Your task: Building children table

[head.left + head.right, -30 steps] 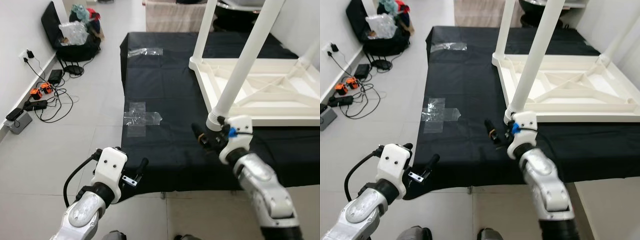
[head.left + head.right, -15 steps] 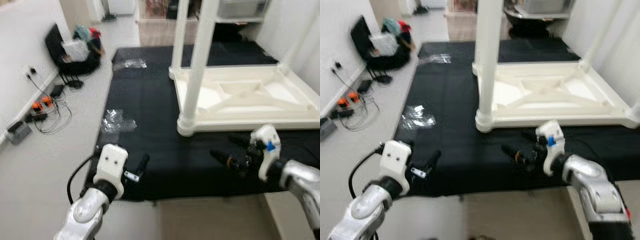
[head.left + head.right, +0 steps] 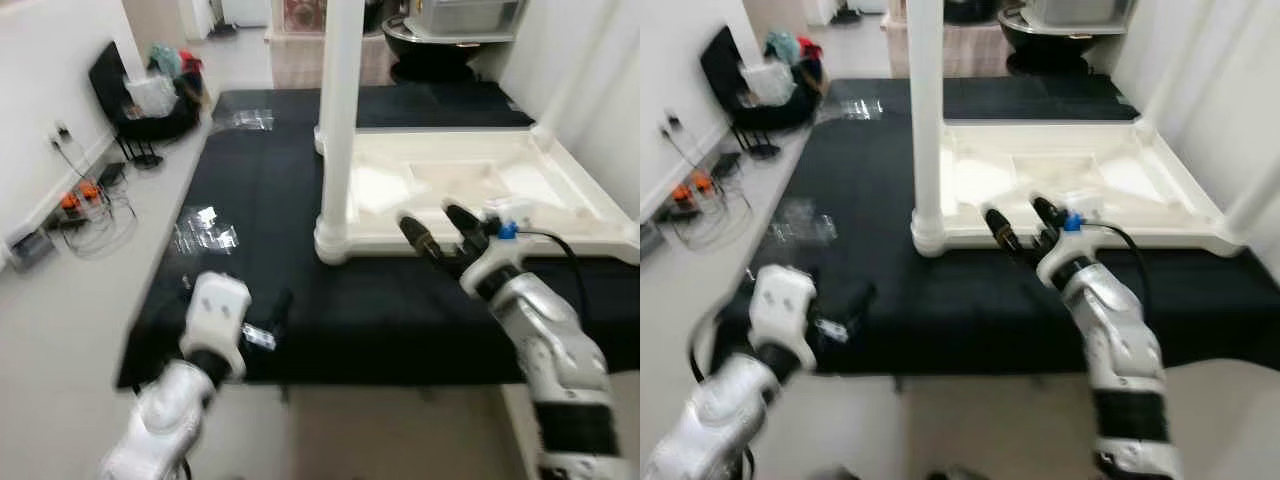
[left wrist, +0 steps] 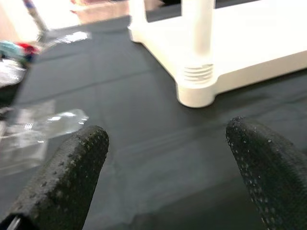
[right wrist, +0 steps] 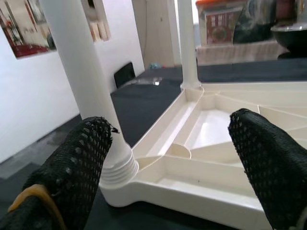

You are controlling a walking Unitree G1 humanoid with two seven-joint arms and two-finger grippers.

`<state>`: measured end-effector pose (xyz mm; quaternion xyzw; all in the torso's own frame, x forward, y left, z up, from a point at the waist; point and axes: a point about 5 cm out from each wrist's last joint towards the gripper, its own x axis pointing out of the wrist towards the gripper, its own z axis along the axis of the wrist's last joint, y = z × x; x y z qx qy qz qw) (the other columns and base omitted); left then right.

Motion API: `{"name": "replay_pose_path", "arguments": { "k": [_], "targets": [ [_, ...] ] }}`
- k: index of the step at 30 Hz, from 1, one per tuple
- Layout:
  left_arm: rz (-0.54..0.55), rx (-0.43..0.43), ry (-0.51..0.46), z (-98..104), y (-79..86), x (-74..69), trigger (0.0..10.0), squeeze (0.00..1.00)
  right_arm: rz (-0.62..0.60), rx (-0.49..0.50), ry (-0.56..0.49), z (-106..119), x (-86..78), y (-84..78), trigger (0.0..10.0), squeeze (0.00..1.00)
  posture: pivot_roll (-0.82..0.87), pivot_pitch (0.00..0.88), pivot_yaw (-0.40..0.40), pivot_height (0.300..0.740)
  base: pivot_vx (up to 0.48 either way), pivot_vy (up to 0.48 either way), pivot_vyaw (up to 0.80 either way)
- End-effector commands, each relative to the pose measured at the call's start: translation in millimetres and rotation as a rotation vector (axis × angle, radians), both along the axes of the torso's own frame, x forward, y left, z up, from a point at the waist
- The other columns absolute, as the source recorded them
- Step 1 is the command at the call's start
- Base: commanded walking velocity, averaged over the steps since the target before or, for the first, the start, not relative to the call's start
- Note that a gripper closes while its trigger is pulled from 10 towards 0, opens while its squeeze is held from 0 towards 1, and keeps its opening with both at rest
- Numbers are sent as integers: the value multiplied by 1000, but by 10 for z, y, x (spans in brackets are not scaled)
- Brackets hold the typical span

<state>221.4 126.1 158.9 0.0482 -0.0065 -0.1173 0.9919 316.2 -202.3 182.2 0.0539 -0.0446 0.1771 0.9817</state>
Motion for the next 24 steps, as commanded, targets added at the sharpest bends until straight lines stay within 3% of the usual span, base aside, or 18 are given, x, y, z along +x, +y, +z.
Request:
{"name": "replay_pose_path", "arguments": {
  "k": [1, 6, 7, 8, 9, 13, 14, 19, 24],
  "targets": [
    [31, 17, -29, 64, 59, 16, 10000, 0, -26, 8, -17, 21, 77, 36, 10000, 0, 67, 55, -55, 740, 0, 0, 0],
    [33, 10, -41, 98, 48, 35, 10000, 0, -40, 11, -34, 82, 194, -10, 10000, 0, 69, 55, -54, 740, 0, 0, 0],
    [29, 8, -43, 105, 40, 36, 10000, 0, -39, 2, -43, 107, 224, -25, 10000, 902, 66, 57, -55, 740, 0, 0, 0],
    [29, 8, -43, 105, 40, 36, 10000, 0, -39, 2, -43, 107, 224, -25, 10000, 902, 66, 57, -55, 740, 0, 0, 0],
    [25, 6, -44, 110, 33, 36, 10000, 0, -39, 0, -45, 122, 245, -37, 10000, 1000, 66, 57, -55, 740, 0, 0, 0],
    [20, 3, -46, 118, 21, 40, 10000, 0, -4, -23, -36, 136, 292, -23, 10000, 1000, 67, 63, -57, 740, 0, 0, 0],
    [23, 0, -45, 121, 20, 38, 10000, 0, 9, -24, -38, 149, 307, -19, 10000, 0, 71, 68, -63, 740, 0, 0, 0],
    [32, -10, -40, 119, 31, 29, 10000, 0, -13, -21, -50, 163, 324, -46, 10000, 0, 70, 74, -68, 740, 0, 0, 0],
    [34, 0, -26, 104, 54, 23, 10000, 0, -67, -25, -35, 69, 289, -33, 10000, 0, 71, 77, -67, 740, 0, 411, 0]
  ]
}}
